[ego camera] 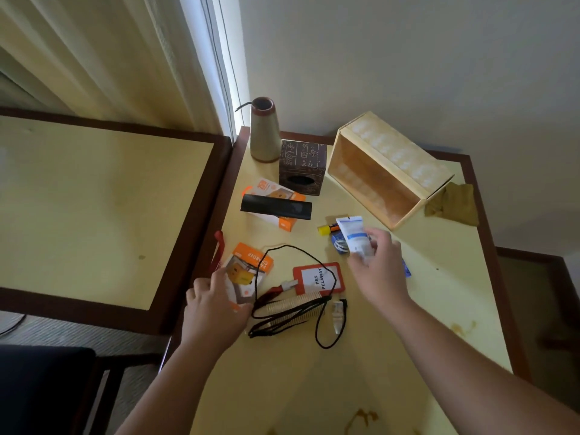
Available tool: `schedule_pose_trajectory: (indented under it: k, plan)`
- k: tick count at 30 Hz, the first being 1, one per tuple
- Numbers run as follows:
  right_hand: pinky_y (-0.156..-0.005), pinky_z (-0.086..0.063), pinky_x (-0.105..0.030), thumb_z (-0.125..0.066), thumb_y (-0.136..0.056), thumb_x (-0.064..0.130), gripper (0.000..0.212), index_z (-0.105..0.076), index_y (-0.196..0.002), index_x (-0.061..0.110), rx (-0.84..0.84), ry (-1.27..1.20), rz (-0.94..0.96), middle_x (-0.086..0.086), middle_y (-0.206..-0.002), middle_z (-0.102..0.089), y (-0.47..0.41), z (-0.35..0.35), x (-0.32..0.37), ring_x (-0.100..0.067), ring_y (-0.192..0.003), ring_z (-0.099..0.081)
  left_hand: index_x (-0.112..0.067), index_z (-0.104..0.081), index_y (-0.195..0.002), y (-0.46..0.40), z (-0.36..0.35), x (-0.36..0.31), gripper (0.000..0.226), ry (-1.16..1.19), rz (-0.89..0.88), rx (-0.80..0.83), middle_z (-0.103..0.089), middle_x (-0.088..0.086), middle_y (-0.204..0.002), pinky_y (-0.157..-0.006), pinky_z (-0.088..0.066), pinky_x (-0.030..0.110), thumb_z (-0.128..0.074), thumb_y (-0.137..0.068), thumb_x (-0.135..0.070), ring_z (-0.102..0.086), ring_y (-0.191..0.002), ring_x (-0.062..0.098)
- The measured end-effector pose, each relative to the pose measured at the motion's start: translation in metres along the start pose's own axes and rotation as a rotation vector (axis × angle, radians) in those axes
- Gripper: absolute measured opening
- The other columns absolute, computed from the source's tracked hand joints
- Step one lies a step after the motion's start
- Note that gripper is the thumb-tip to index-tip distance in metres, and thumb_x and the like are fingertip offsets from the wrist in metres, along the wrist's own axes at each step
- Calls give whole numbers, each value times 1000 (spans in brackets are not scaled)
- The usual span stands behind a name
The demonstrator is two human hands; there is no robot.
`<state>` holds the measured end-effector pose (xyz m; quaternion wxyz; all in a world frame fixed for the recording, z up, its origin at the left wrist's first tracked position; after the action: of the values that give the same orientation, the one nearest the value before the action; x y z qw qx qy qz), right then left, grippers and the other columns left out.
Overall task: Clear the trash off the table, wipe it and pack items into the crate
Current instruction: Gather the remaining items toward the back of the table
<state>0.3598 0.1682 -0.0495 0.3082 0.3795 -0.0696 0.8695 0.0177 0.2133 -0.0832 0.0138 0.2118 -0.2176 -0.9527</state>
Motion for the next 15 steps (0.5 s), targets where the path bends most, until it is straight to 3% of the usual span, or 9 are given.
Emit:
schedule_pose_trajectory:
  k: [5,8,11,13,15]
  plan:
    - [-83,-49,-37,-64,-98,23,42,-51,-138,23,73,209,27,-10,-131,-49,-45,-22,0,-24,-112,-52,-27,-31,-150,-19,3,-18,76,10,-60,-24,-47,16,-144,-111,-41,48,-71,-90,-50,-43,-136,37]
    - [-92,-45,-43,-57,-103,27,45,-47,-147,22,148,426,137,-11,-136,-52,-50,-29,-1,-28,-122,-49,-26,-32,-151,-40,10,-36,73,-21,-110,-29,-45,13,-149,-113,-42,49,-69,-93,-50,-42,-139,36]
    - [-105,-40,-49,-52,-106,34,51,-40,-154,24,157,588,223,-10,-155,-44,-35,-27,-1,-31,-137,-39,-25,-33,-151,-65,13,-54,76,-107,-180,-11,-46,11,-152,-114,-42,49,-71,-92,-53,-41,-141,36]
    - [-112,-39,-53,-55,-104,31,49,-45,-151,21,82,533,305,-10,-159,-41,-16,-17,4,-31,-144,-35,-26,-31,-154,-74,14,-61,82,-128,-205,6,-44,9,-155,-115,-41,51,-73,-91,-57,-39,-144,35]
    - [-112,-41,-50,-60,-100,22,43,-55,-142,17,54,361,407,-9,-149,-49,11,-11,8,-27,-138,-41,-26,-31,-156,-73,19,-64,82,-117,-229,-16,-42,7,-157,-117,-41,52,-72,-91,-58,-36,-146,34]
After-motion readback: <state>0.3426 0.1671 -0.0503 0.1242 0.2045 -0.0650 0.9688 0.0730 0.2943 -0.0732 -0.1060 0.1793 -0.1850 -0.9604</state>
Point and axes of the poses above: each hand's wrist, its own y-axis away from the middle knuckle, its own z-axis out of the back of the hand, x = y × z, the point moved 7 cm from there along -y, towards the middle knuckle
